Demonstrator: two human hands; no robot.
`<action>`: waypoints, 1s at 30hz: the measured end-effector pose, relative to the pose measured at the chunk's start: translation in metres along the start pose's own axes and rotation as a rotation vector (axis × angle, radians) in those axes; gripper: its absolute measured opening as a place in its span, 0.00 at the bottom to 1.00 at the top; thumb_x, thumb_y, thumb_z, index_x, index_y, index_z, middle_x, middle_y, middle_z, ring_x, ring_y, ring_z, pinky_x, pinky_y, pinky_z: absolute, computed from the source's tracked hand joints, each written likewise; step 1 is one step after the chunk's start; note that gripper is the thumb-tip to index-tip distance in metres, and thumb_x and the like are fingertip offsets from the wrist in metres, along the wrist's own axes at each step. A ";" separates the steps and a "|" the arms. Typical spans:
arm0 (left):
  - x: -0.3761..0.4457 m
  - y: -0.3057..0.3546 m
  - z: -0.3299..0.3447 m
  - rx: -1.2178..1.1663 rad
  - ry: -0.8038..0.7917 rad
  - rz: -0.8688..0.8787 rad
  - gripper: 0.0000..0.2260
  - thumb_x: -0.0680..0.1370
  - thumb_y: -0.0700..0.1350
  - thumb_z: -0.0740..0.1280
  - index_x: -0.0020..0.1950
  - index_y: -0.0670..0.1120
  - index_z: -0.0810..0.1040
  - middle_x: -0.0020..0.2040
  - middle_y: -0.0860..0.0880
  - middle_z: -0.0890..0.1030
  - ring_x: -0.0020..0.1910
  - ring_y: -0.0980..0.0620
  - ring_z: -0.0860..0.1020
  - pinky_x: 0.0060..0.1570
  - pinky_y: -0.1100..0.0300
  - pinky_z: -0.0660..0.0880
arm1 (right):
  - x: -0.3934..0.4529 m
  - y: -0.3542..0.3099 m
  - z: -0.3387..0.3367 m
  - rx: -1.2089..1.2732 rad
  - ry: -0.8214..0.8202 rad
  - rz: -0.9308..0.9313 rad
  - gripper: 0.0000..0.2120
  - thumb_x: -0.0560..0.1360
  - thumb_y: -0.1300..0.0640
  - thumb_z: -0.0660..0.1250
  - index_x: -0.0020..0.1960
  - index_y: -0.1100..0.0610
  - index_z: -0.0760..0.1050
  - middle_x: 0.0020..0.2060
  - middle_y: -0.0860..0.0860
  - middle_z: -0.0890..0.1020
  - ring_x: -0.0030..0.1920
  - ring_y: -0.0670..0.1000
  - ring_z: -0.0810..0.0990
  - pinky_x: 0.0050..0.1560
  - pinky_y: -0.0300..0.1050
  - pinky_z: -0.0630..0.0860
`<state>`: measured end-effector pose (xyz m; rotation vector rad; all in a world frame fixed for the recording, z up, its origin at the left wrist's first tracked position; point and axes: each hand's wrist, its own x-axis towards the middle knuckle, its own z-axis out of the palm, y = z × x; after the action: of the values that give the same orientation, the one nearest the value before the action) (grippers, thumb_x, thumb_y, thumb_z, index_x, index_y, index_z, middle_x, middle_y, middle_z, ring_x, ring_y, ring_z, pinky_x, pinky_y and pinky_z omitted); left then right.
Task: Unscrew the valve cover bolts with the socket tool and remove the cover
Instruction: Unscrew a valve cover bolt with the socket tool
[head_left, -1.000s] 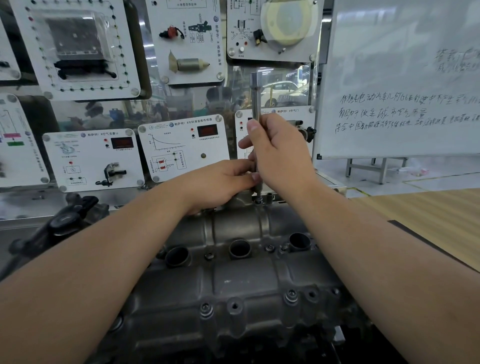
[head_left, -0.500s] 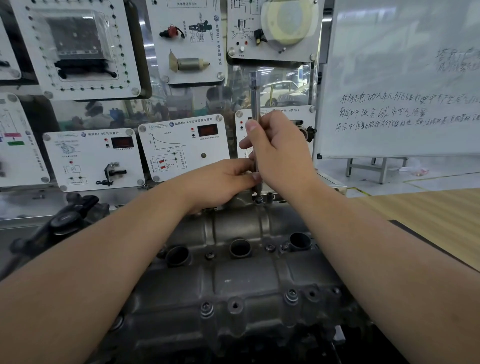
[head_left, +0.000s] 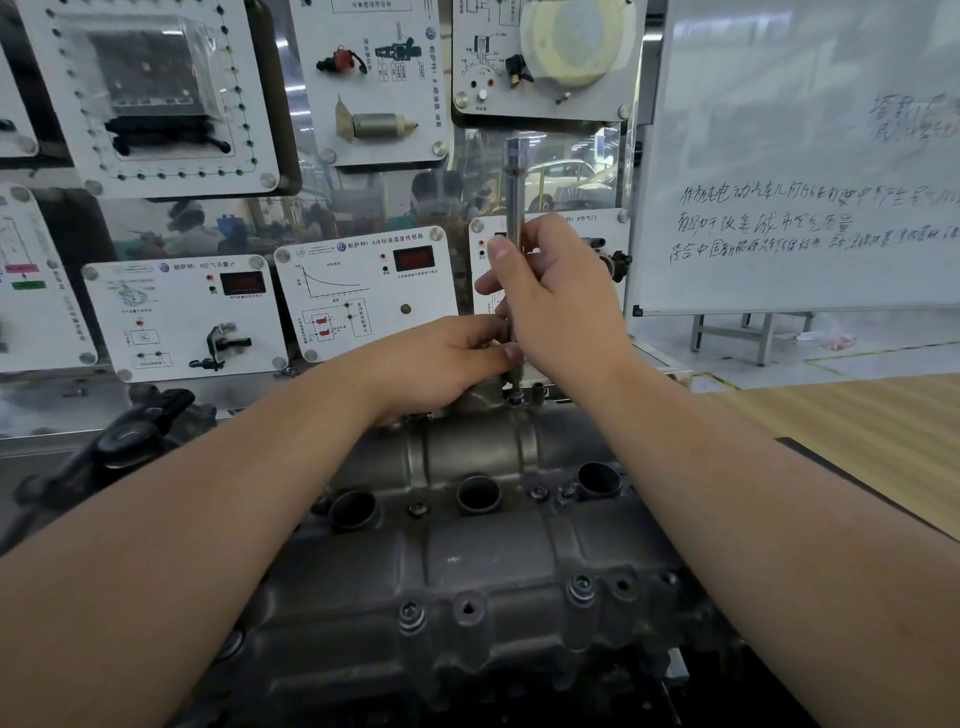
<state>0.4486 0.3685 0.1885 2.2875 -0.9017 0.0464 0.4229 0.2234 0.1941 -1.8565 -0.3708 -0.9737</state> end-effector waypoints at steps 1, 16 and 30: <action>0.000 0.000 0.000 0.000 -0.002 0.004 0.13 0.84 0.57 0.63 0.56 0.50 0.80 0.55 0.40 0.84 0.59 0.36 0.79 0.63 0.36 0.74 | 0.000 0.000 0.000 0.000 0.004 0.002 0.08 0.84 0.48 0.62 0.46 0.47 0.73 0.38 0.43 0.85 0.33 0.40 0.80 0.37 0.42 0.80; -0.001 0.003 0.000 0.027 0.003 0.011 0.13 0.85 0.54 0.62 0.60 0.49 0.80 0.56 0.41 0.84 0.59 0.35 0.79 0.62 0.36 0.75 | 0.000 0.000 0.000 0.009 0.018 -0.007 0.10 0.84 0.48 0.61 0.49 0.51 0.75 0.37 0.44 0.85 0.32 0.41 0.80 0.31 0.39 0.78; 0.000 0.000 0.001 -0.002 0.026 0.034 0.12 0.85 0.52 0.62 0.60 0.48 0.80 0.56 0.44 0.84 0.60 0.39 0.79 0.65 0.40 0.72 | 0.000 -0.001 0.000 0.014 0.029 -0.028 0.06 0.83 0.48 0.62 0.48 0.46 0.72 0.36 0.43 0.85 0.33 0.41 0.82 0.33 0.42 0.80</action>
<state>0.4486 0.3675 0.1875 2.2645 -0.9267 0.0895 0.4223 0.2240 0.1950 -1.8274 -0.3859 -1.0135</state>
